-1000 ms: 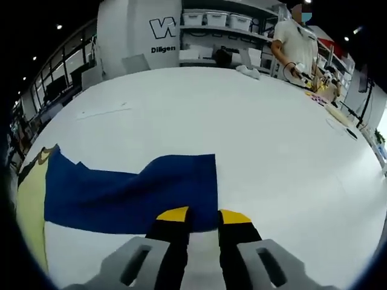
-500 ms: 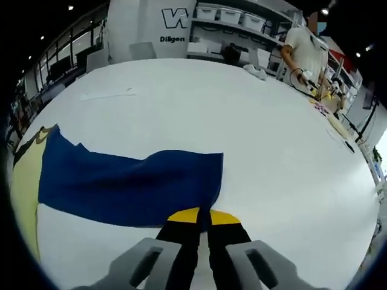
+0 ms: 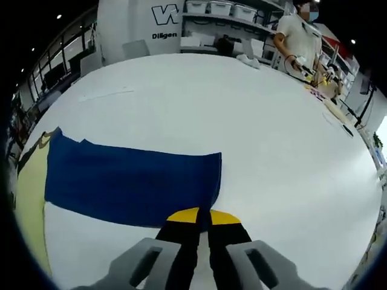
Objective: Fold the garment on the visible template until the final outline fits inside the template.
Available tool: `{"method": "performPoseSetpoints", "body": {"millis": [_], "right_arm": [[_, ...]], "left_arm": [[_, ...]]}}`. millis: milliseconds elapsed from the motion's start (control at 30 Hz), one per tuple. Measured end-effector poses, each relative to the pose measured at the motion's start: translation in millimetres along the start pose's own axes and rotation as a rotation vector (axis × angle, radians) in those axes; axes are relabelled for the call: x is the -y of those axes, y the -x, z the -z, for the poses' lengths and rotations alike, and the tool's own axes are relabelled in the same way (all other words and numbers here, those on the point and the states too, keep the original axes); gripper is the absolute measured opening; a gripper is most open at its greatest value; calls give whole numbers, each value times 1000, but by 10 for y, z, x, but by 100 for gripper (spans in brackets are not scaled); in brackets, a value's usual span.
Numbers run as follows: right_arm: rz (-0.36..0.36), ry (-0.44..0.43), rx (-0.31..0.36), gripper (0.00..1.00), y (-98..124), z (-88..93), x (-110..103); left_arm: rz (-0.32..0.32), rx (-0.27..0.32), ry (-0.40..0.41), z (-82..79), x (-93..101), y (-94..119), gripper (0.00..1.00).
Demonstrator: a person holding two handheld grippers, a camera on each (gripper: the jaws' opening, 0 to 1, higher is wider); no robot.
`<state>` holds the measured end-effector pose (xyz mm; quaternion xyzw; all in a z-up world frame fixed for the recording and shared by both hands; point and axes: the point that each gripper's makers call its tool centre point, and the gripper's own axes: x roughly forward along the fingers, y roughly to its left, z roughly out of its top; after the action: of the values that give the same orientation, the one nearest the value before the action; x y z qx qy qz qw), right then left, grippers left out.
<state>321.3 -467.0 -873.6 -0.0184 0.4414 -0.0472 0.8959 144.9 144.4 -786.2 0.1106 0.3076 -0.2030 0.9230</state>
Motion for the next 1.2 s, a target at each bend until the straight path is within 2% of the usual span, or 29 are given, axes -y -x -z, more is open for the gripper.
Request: {"method": "performPoseSetpoints", "body": {"millis": [233, 300, 433, 600, 800, 900, 1000, 1200], "right_arm": [[-6, -5, 0, 1, 14, 21, 7], [13, -21, -2, 7, 27, 27, 37], [43, 2, 8, 18, 65, 54, 95], [26, -34, 20, 20, 67, 67, 102], [-2, -117, 30, 14, 76, 89, 57], [4, -107, 30, 12, 87, 91, 36], [-27, -95, 27, 1, 118, 73, -73], [-13, -76, 12, 0, 159, 87, -72]], "left_arm": [[-2, -3, -1, 5, -5, 4, 83], [-2, -3, -4, 4, -6, 5, 83], [-12, -1, -3, 0, -23, 9, 84], [-12, 19, 0, -38, -22, 11, 86], [-7, 8, -11, -21, -7, 1, 85], [-8, 5, -7, -14, -12, 2, 84], [-8, 10, -4, -21, -12, 5, 84], [-4, 15, 0, -32, -4, 4, 85]]}}
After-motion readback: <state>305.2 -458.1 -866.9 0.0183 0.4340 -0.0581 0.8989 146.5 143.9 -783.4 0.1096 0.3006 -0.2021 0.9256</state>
